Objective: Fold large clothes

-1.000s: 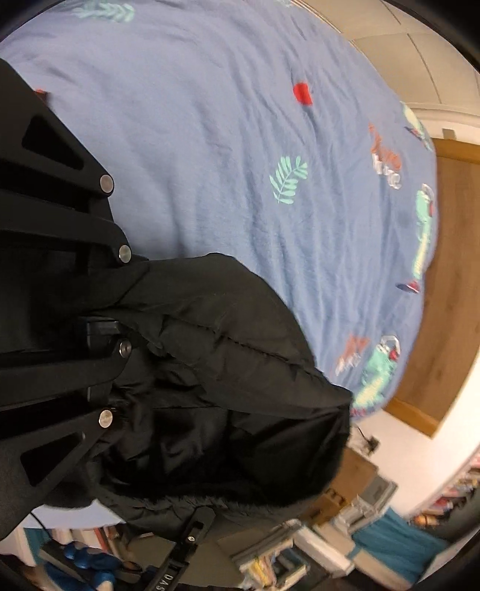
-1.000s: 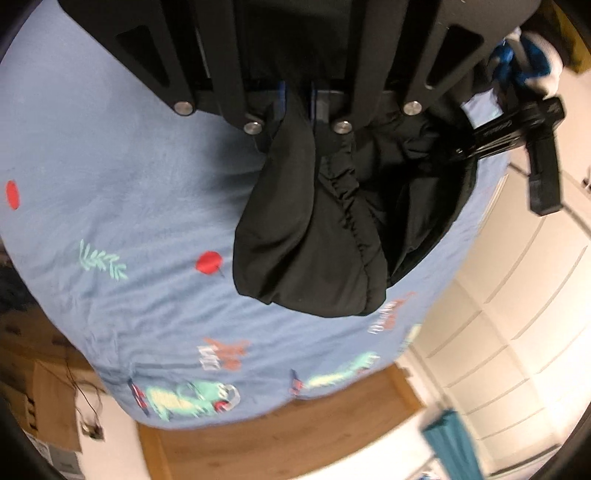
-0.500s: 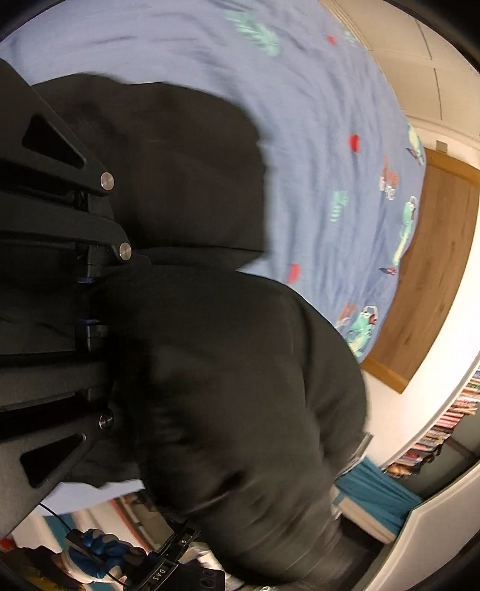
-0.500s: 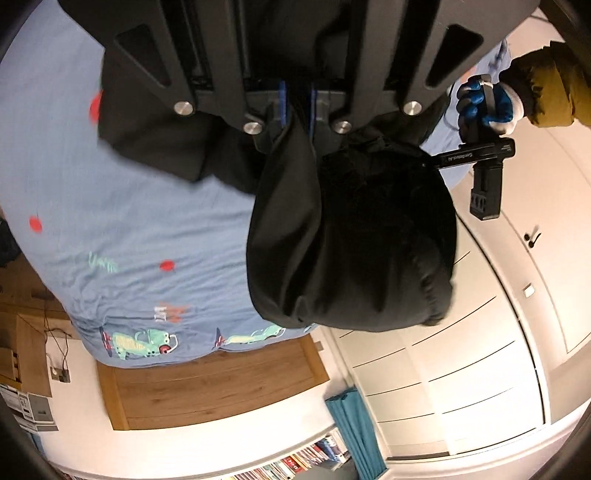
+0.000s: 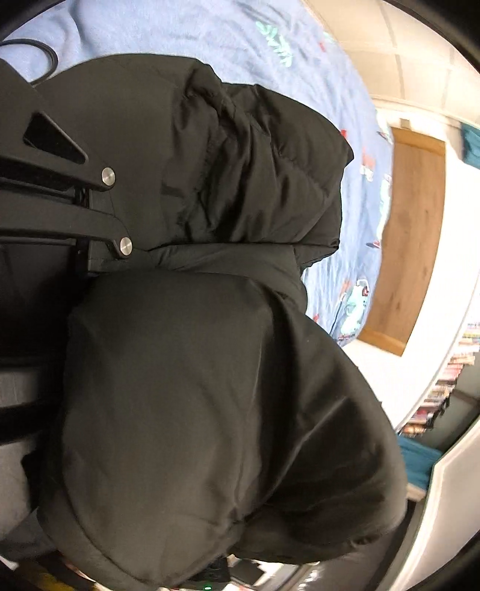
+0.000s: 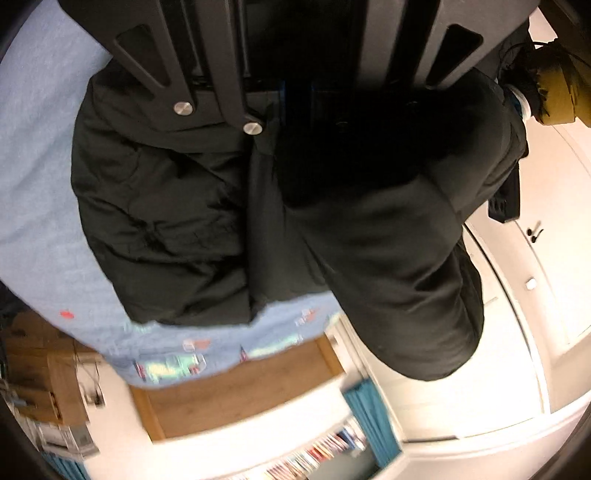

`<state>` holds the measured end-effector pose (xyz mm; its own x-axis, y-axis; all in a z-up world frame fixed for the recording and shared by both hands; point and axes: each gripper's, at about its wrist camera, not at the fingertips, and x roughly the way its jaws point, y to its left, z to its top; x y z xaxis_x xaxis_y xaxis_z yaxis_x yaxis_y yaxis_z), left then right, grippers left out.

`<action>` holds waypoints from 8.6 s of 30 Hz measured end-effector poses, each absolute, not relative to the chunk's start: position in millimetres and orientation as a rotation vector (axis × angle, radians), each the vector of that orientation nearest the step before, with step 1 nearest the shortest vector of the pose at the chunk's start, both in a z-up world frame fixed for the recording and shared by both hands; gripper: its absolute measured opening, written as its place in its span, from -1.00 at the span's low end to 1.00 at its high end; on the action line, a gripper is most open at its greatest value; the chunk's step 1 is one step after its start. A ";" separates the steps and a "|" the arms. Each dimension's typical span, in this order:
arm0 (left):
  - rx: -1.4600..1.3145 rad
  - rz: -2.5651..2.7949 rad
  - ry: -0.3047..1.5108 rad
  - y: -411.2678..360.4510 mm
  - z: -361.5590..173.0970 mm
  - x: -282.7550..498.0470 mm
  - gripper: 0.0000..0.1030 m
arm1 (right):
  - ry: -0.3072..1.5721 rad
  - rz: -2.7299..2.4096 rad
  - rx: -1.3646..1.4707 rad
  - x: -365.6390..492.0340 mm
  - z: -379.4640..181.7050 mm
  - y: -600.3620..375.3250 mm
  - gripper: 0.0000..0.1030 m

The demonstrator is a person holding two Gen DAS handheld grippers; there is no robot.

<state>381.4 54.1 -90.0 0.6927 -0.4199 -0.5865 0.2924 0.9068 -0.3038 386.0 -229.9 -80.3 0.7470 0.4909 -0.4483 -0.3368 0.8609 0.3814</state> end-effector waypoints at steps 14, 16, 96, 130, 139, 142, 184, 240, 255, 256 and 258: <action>-0.128 -0.323 0.766 57.6 -80.1 352.2 0.19 | 0.620 0.338 0.184 365.4 -73.9 -226.0 -0.24; -0.126 -0.303 0.781 63.2 -73.3 341.4 0.25 | 0.643 0.315 0.193 355.0 -72.8 -233.1 -0.23; 0.110 -0.016 0.604 56.2 66.6 126.6 0.98 | 0.842 0.031 0.145 115.3 14.2 -239.9 0.34; -0.099 0.055 1.003 159.1 -95.3 120.5 0.99 | 1.112 -0.046 0.300 100.1 -110.3 -295.7 0.46; -0.251 0.021 1.090 189.8 -141.7 105.3 0.99 | 1.145 -0.015 0.393 99.6 -136.5 -304.1 0.50; -0.308 0.000 1.100 198.3 -147.2 97.0 0.99 | 1.145 0.001 0.407 98.6 -140.4 -303.6 0.50; -0.265 0.090 1.211 152.9 -151.2 99.6 0.71 | 1.062 -0.007 0.070 80.0 -127.5 -255.9 -0.20; -0.270 -0.009 1.099 117.6 -94.7 123.3 -0.82 | 0.987 0.056 -0.047 87.6 -73.1 -208.3 -0.78; -0.316 -0.142 0.903 122.7 -5.2 164.8 -0.84 | 0.916 0.104 0.079 123.2 -21.3 -218.9 -0.81; -0.315 -0.150 0.892 122.8 1.6 169.3 -0.84 | 0.907 0.102 0.083 127.4 -16.7 -219.9 -0.82; -0.316 -0.160 0.875 122.8 10.7 177.7 -0.84 | 0.890 0.099 0.095 136.3 -7.8 -223.5 -0.82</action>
